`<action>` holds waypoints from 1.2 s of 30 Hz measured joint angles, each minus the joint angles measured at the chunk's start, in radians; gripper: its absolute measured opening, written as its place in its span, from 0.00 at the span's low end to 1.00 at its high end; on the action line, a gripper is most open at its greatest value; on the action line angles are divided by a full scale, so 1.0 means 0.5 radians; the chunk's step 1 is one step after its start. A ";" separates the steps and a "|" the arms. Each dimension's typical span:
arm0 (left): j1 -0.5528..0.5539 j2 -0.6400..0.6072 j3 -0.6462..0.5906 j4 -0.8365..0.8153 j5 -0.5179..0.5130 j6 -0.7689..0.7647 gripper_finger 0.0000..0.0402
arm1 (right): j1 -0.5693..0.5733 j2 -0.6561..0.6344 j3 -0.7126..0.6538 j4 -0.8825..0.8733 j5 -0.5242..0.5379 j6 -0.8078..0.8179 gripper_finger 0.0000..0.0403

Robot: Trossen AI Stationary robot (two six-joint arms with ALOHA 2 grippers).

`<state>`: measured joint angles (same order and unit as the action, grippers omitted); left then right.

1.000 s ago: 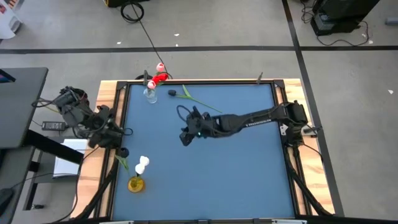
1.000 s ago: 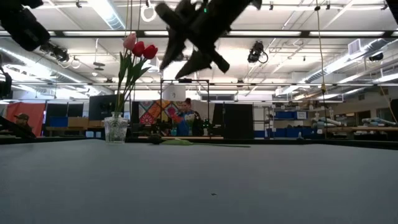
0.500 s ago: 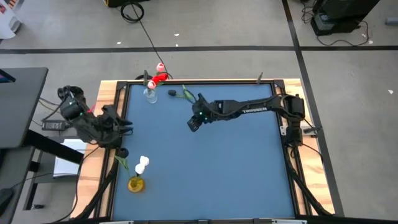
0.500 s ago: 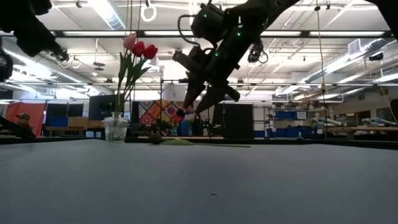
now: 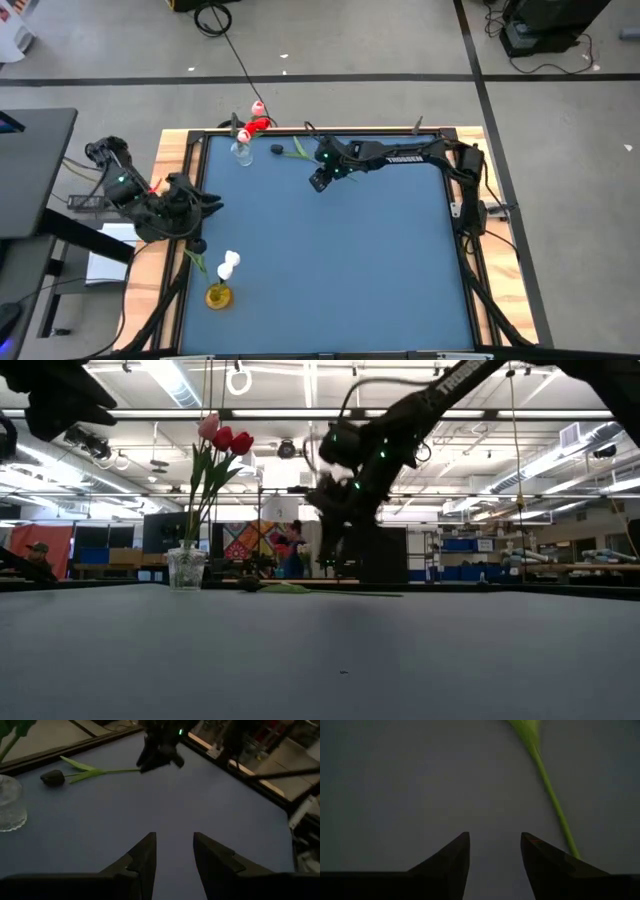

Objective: Sort flowers into vase by color
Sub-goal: Put the black flower into the yellow vase

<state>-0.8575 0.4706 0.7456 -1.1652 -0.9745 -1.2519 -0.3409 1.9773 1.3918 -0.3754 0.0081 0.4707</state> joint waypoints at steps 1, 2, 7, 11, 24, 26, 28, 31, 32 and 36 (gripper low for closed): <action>0.025 0.035 0.000 0.036 -0.001 -0.007 0.33 | -0.018 0.017 -0.002 -0.044 -0.013 -0.005 0.45; 0.054 0.075 0.000 0.070 0.000 -0.010 0.33 | -0.029 0.049 -0.005 -0.095 -0.014 -0.016 0.45; 0.249 0.248 -0.001 0.274 0.052 0.011 0.33 | -0.055 0.121 -0.002 -0.086 -0.095 -0.097 0.45; 0.419 0.404 -0.001 0.489 0.184 0.101 0.33 | -0.065 0.179 -0.004 -0.157 -0.183 -0.198 0.45; 1.004 0.930 -0.002 1.066 0.765 0.688 0.33 | -0.092 0.224 0.001 -0.174 -0.109 -0.438 0.45; 1.077 0.995 -0.003 1.074 0.783 0.750 0.33 | -0.103 0.225 0.001 -0.178 -0.115 -0.473 0.45; 1.148 1.042 -0.004 1.110 0.807 0.831 0.33 | -0.114 0.226 0.001 -0.185 -0.116 -0.512 0.45; 1.250 1.108 -0.004 1.171 0.838 0.933 0.33 | -0.138 0.225 0.002 -0.211 -0.109 -0.592 0.45; 1.286 1.123 -0.004 1.184 0.858 0.964 0.33 | -0.148 0.216 0.002 -0.226 -0.127 -0.633 0.45; 1.427 1.142 -0.003 1.233 0.959 1.017 0.33 | -0.169 0.138 -0.010 -0.316 -0.042 -0.733 0.45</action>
<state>-0.1438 1.0416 0.7441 -0.5488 -0.4948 -0.7432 -0.4255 2.0460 1.3867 -0.5333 -0.0127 0.1044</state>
